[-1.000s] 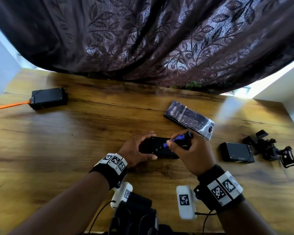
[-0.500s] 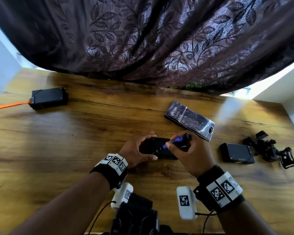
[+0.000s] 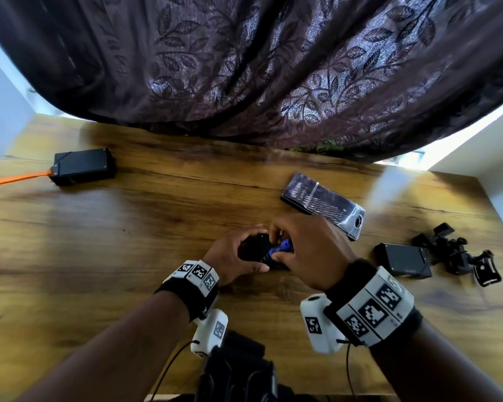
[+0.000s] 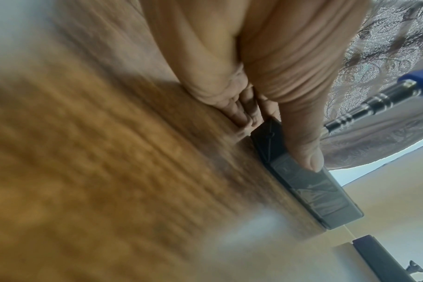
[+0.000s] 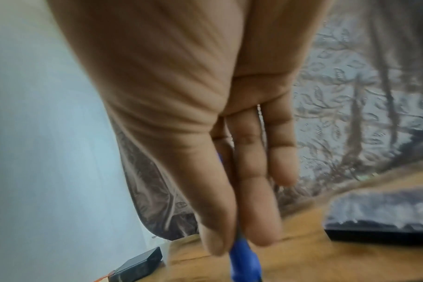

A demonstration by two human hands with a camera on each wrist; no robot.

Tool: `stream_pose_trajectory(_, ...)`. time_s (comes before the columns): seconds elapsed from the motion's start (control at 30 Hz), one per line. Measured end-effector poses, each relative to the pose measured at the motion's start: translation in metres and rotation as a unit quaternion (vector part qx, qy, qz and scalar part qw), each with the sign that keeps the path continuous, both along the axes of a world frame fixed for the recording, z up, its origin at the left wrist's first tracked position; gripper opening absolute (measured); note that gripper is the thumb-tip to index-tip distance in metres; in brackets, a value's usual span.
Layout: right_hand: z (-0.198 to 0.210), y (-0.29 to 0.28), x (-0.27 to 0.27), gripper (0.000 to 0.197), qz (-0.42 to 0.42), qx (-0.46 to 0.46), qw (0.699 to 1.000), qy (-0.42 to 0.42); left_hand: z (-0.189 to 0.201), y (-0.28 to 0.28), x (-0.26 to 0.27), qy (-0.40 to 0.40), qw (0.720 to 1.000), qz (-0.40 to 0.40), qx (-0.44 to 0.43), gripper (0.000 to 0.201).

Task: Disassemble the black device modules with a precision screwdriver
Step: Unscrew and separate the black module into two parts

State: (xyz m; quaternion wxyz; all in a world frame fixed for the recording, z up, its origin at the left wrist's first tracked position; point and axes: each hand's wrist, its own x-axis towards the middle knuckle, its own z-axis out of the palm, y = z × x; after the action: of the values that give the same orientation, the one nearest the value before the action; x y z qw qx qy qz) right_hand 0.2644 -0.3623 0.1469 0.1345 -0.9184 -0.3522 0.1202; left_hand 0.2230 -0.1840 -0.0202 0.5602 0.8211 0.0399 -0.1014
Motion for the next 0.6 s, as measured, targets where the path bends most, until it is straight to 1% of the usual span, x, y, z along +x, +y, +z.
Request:
stream_pose_trajectory(0.13, 0.012, 0.014, 0.001, 0.018, -0.002, -0.102, 0.994, -0.028, -0.003, 0.000, 0.000, 0.000, 1.000, -0.001, -0.009, 0.075)
stream_pose_trajectory(0.2, 0.014, 0.020, 0.000, 0.020, -0.004, -0.131, 0.990, -0.050, -0.006, 0.000, 0.001, -0.007, 1.000, -0.002, -0.013, 0.084)
stream_pose_trajectory(0.27, 0.013, 0.023, -0.003, 0.023, -0.002, -0.158, 0.986, -0.062, -0.009, 0.000, 0.001, -0.006, 1.000, -0.004, -0.014, 0.088)
stream_pose_trajectory(0.3, 0.011, 0.023, -0.004, 0.023, 0.004, -0.161, 0.985, -0.055, -0.009, 0.000, 0.001, -0.002, 1.000, -0.004, -0.014, 0.088)
stream_pose_trajectory(0.37, 0.008, 0.022, -0.002, 0.021, 0.030, -0.132, 0.990, -0.026, -0.009, 0.000, 0.002, -0.002, 1.000, -0.002, -0.008, 0.086)
stream_pose_trajectory(0.43, 0.006, 0.021, 0.001, 0.026, 0.051, -0.103, 0.993, 0.004, -0.009, 0.000, 0.001, 0.000, 1.000, 0.005, 0.000, 0.084)
stream_pose_trajectory(0.47, 0.005, 0.021, 0.002, 0.025, 0.050, -0.094, 0.994, 0.018, -0.010, 0.000, 0.001, 0.002, 1.000, 0.006, 0.000, 0.084)
stream_pose_trajectory(0.53, 0.003, 0.022, 0.003, 0.016, 0.031, -0.081, 0.996, 0.017, -0.009, 0.000, 0.001, 0.005, 1.000, 0.003, -0.001, 0.084)
stream_pose_trajectory(0.6, 0.001, 0.023, 0.004, 0.010, 0.006, -0.083, 0.996, -0.015, -0.009, 0.000, 0.002, 0.003, 1.000, -0.001, -0.005, 0.081)
